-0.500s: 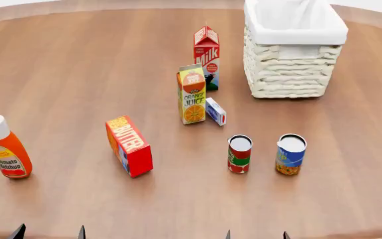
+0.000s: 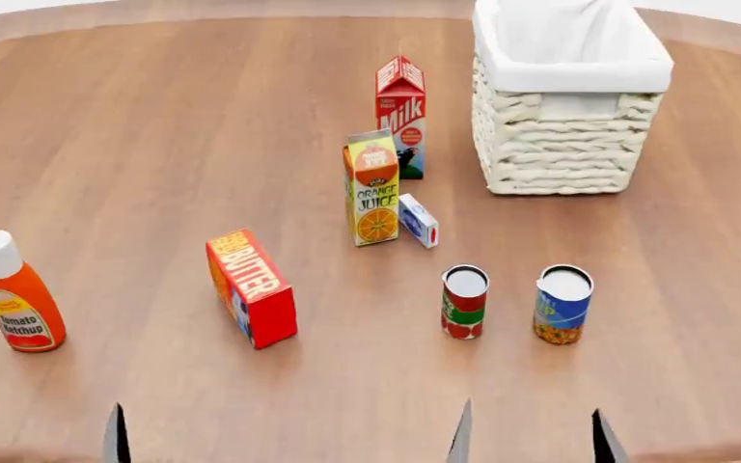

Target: Pick up the tomato sauce, and put it in the basket.

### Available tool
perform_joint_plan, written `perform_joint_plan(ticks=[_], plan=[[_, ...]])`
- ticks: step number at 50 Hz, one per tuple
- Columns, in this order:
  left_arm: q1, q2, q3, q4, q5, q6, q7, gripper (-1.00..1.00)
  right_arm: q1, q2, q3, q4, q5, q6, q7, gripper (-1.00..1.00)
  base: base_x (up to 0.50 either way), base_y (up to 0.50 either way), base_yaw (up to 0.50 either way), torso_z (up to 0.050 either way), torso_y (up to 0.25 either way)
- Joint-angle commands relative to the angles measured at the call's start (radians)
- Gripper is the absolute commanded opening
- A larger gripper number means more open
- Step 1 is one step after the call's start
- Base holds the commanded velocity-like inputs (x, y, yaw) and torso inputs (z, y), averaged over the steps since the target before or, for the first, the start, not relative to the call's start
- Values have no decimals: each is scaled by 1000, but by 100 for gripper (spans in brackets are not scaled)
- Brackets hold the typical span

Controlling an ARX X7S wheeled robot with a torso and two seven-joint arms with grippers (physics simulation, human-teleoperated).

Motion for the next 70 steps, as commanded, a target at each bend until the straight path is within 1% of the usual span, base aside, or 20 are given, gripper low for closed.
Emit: perform_joint_plan(ticks=[1,9,14,21,46,70], plan=[[95,-31,21,267,-15,-28,-34,100,-82,31,8,-281,95,45,29,100,0,0,0,0,0],[141,-50,30,377,-16,-24,-48,100,-106,54,9,-374,125,68,48,100,0,0,0,0,0],[125,-56,31,344,-23,-21,-56,100,-93,61,5,-352,134,71,54,100,117,0,0,0,0],[116,-65,43,318,-23,-19,-66,100,-89,75,-3,-343,141,72,59,100,493,0,0,0,0],[117,-95,63,333,-43,-25,-95,100,-95,109,-27,-343,143,64,84,100,500,0,0,0,0],[103,-114,80,300,-47,-20,-120,100,-99,130,-58,-332,135,43,97,100,500,0,0,0,1]])
